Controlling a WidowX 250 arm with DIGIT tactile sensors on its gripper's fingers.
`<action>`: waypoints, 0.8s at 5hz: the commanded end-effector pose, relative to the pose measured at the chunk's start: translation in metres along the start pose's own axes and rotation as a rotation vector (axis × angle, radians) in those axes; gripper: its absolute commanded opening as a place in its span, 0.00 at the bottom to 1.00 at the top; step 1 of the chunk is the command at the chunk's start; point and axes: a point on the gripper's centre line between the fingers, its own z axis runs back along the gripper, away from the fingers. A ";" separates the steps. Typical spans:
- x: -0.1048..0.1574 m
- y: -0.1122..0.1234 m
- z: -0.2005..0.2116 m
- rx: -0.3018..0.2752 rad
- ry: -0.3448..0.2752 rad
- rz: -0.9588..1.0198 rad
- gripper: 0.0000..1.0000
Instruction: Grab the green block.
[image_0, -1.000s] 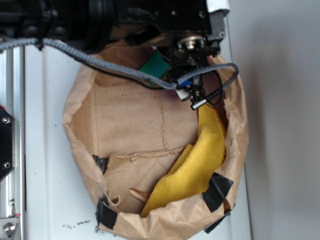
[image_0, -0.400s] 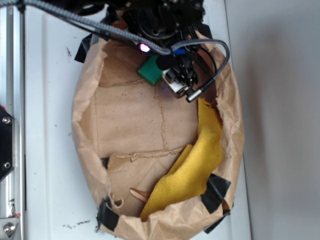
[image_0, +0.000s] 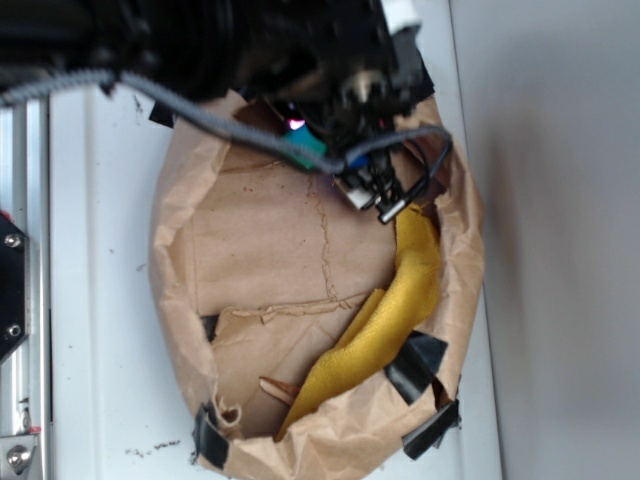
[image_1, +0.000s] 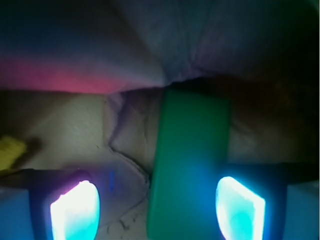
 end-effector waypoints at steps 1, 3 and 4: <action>-0.005 0.000 0.006 0.045 -0.111 -0.002 0.00; -0.010 0.004 0.011 0.063 -0.165 0.001 0.00; -0.011 0.005 0.010 0.071 -0.175 -0.005 0.00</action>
